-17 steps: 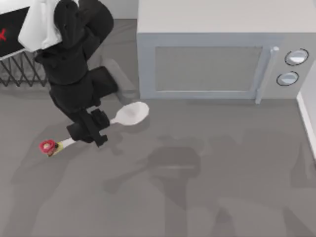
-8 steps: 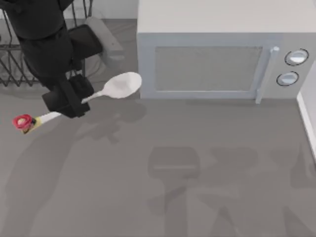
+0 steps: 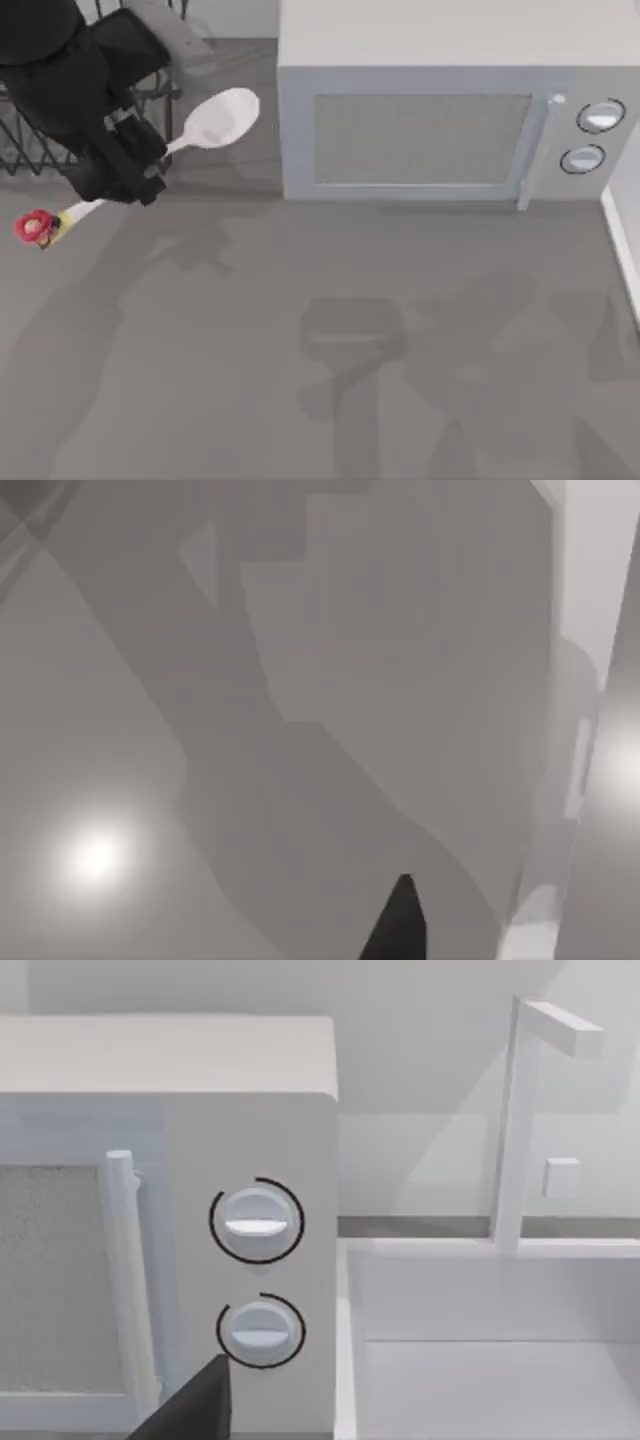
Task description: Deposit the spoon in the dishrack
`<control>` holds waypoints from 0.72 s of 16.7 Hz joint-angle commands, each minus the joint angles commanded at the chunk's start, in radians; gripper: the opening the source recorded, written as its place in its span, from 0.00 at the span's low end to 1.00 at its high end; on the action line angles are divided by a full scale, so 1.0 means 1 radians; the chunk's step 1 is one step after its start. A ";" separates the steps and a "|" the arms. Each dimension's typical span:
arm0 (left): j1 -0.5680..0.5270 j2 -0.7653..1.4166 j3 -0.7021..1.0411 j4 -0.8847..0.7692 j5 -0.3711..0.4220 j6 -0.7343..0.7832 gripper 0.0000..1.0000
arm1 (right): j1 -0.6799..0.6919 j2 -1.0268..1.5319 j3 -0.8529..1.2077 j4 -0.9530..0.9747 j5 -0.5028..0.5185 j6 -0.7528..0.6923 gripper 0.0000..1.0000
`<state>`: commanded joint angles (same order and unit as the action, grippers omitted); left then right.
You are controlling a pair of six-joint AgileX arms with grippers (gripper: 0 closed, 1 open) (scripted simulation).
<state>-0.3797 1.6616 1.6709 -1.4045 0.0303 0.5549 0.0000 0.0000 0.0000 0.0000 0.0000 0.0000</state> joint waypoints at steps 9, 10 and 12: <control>0.350 -0.452 -0.328 0.771 0.101 -0.334 0.00 | 0.000 0.000 0.000 0.000 0.000 0.000 1.00; 0.388 -0.507 -0.371 0.857 0.115 -0.370 0.00 | 0.000 0.000 0.000 0.000 0.000 0.000 1.00; 0.456 -0.611 -0.449 1.000 0.140 -0.437 0.00 | 0.000 0.000 0.000 0.000 0.000 0.000 1.00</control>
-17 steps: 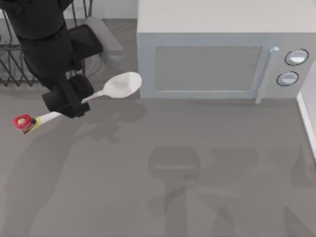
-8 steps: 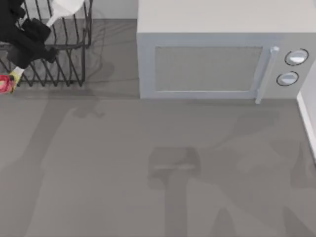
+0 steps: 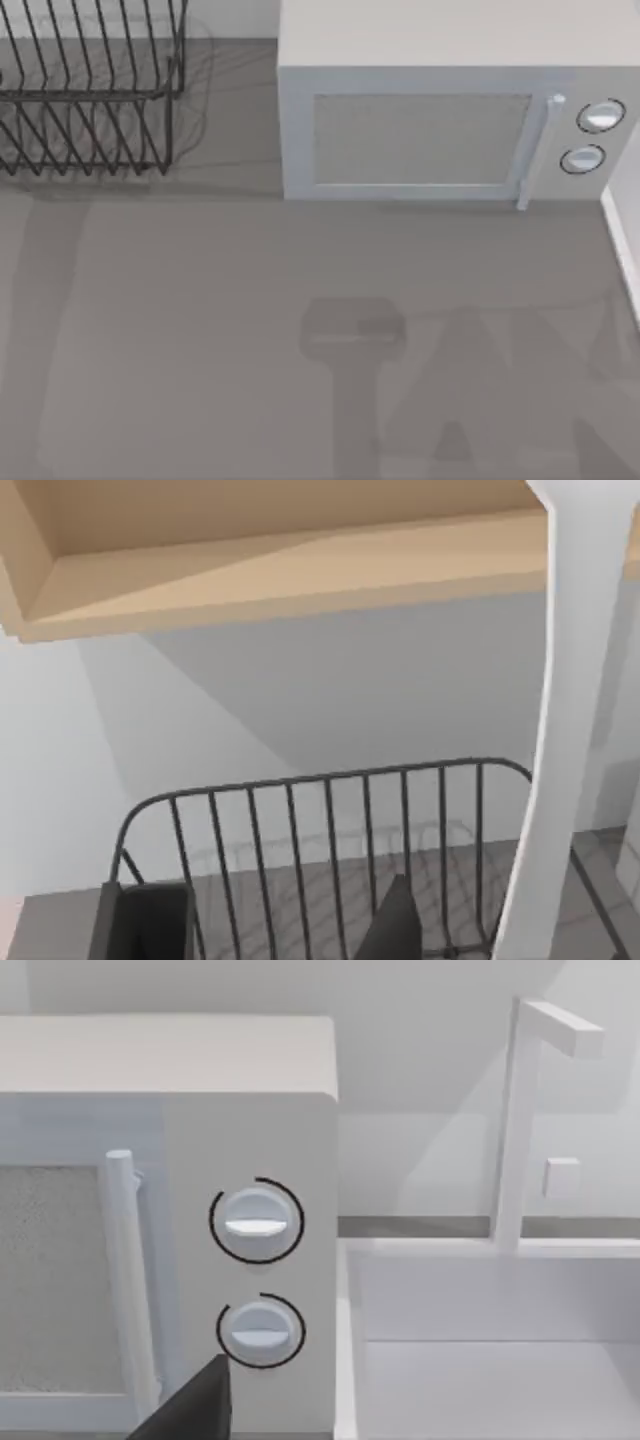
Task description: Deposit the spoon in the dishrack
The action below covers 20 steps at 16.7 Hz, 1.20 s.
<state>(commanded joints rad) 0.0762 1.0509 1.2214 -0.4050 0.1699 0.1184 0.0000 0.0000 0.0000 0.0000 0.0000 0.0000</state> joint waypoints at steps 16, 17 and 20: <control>0.084 0.000 -0.111 0.341 0.022 -0.105 0.00 | 0.000 0.000 0.000 0.000 0.000 0.000 1.00; 0.079 0.057 -0.117 0.404 0.016 -0.105 0.00 | 0.000 0.000 0.000 0.000 0.000 0.000 1.00; 0.059 0.251 -0.150 0.644 -0.004 -0.104 0.00 | 0.000 0.000 0.000 0.000 0.000 0.000 1.00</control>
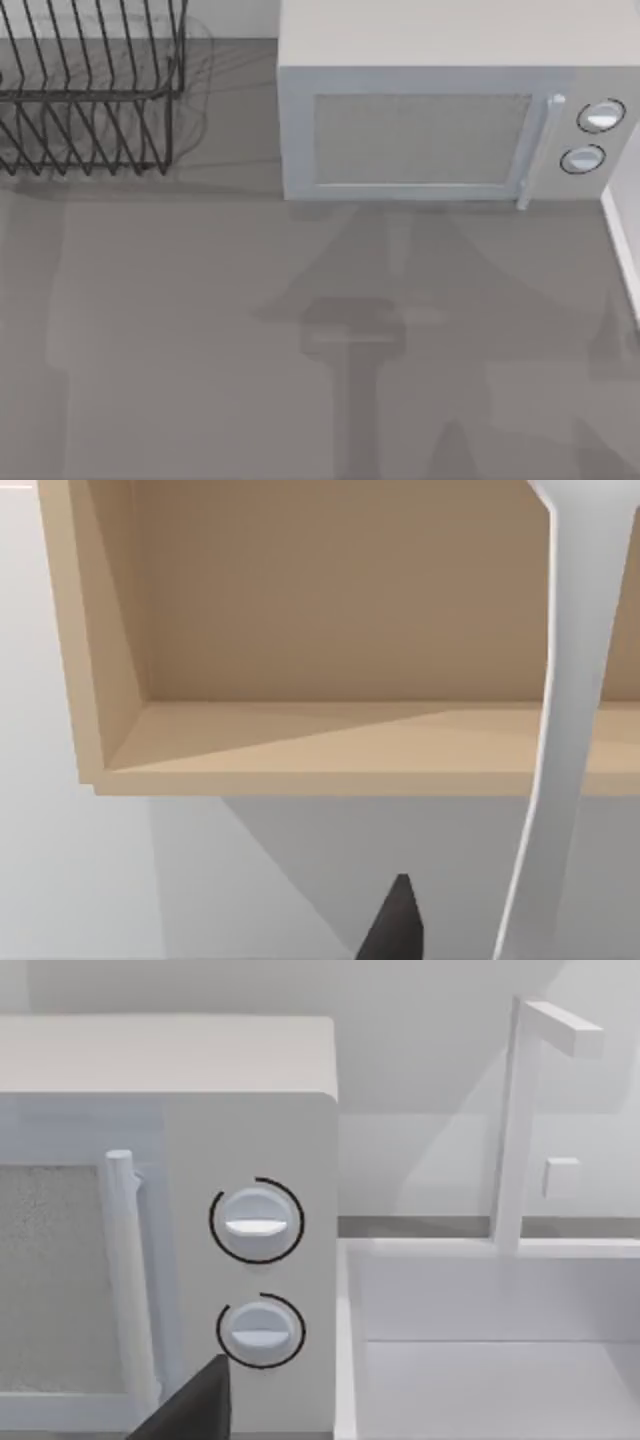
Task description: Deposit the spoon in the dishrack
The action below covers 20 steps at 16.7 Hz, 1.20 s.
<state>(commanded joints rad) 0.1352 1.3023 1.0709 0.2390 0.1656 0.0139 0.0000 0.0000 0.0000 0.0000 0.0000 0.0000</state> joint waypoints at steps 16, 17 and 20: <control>-0.068 0.453 -0.147 0.591 -0.060 0.002 0.15 | 0.000 0.000 0.000 0.000 0.000 0.000 1.00; -0.068 0.453 -0.147 0.591 -0.060 0.002 0.23 | 0.000 0.000 0.000 0.000 0.000 0.000 1.00; -0.068 0.453 -0.147 0.591 -0.060 0.002 0.45 | 0.000 0.000 0.000 0.000 0.000 0.000 1.00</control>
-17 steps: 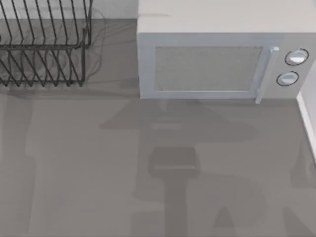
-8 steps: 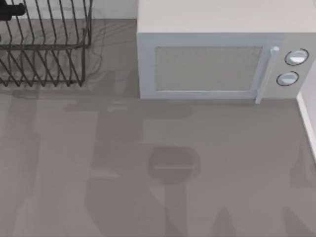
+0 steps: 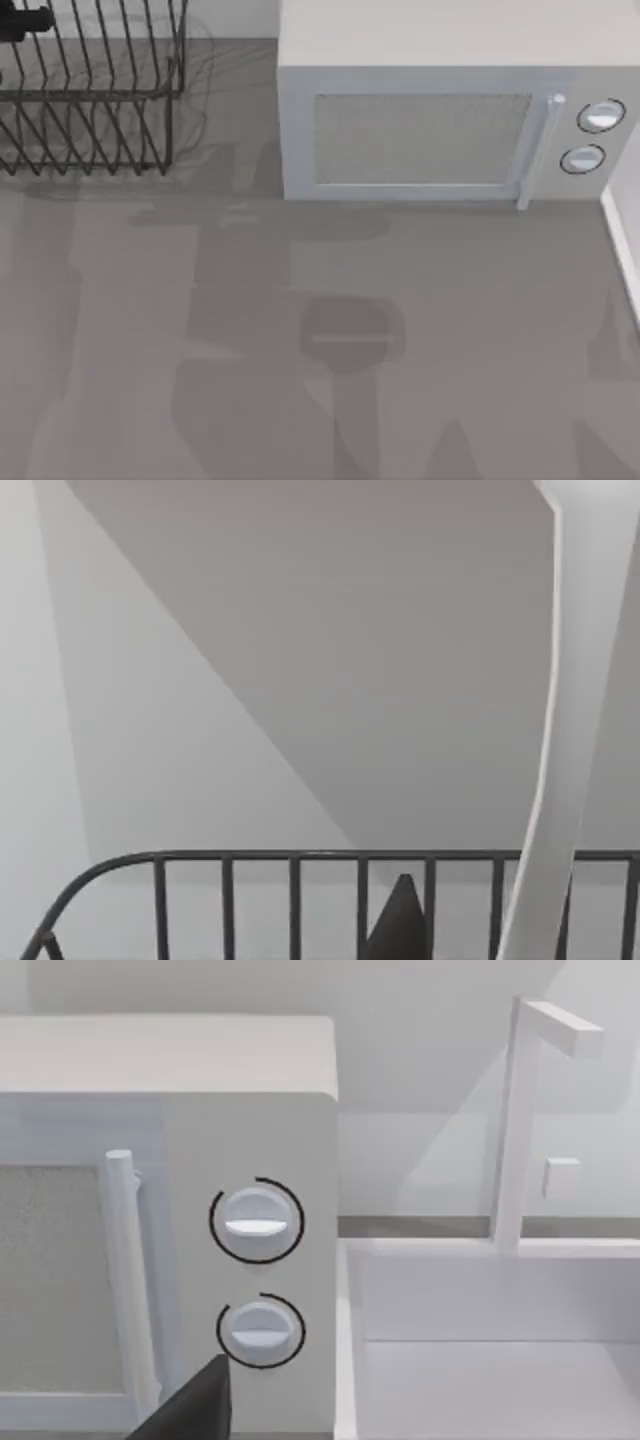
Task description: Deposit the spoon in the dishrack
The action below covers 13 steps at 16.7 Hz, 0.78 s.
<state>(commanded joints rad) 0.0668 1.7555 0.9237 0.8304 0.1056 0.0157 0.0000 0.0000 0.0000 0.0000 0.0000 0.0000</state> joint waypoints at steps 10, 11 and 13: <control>0.000 0.000 0.000 0.000 0.000 0.000 1.00 | 0.000 0.000 0.000 0.000 0.000 0.000 1.00; 0.000 0.000 0.000 0.000 0.000 0.000 1.00 | 0.000 0.000 0.000 0.000 0.000 0.000 1.00; 0.000 0.000 0.000 0.000 0.000 0.000 1.00 | 0.000 0.000 0.000 0.000 0.000 0.000 1.00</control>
